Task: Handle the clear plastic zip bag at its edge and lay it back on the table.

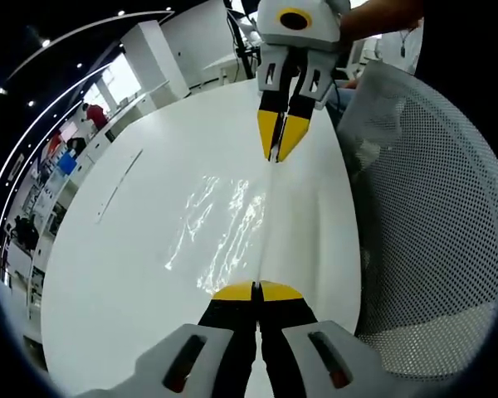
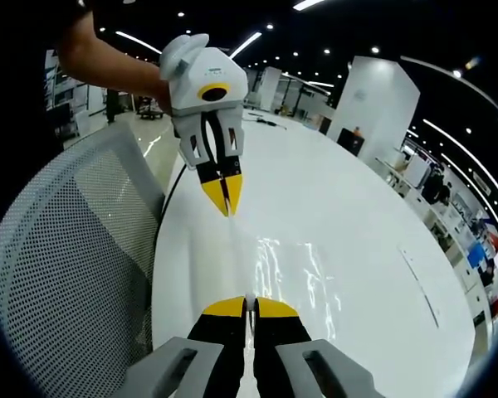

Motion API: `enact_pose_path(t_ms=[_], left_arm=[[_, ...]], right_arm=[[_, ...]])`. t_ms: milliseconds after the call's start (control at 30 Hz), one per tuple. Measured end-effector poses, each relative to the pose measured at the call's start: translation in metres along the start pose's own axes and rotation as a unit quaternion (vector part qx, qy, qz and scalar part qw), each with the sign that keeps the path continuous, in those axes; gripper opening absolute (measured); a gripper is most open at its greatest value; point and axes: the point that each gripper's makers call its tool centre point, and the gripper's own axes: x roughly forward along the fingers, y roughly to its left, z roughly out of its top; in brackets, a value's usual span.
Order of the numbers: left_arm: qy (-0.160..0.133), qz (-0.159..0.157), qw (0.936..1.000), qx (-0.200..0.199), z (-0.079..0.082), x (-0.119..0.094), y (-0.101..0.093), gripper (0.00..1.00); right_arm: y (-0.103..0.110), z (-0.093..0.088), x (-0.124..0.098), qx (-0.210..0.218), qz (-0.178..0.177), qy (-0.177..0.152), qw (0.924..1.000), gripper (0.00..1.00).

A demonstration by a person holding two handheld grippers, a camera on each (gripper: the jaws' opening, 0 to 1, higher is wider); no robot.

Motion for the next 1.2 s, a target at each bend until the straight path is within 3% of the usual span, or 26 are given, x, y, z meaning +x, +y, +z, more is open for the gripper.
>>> enact_pose_path(t_ms=[1200], left_arm=[[0.001,0.006,1.0000,-0.003,-0.0009,-0.0007,0.0014,0.00]], right_arm=[[-0.0026,-0.0048,-0.0036,0.007,-0.008,0.003,0.9999,0.00]])
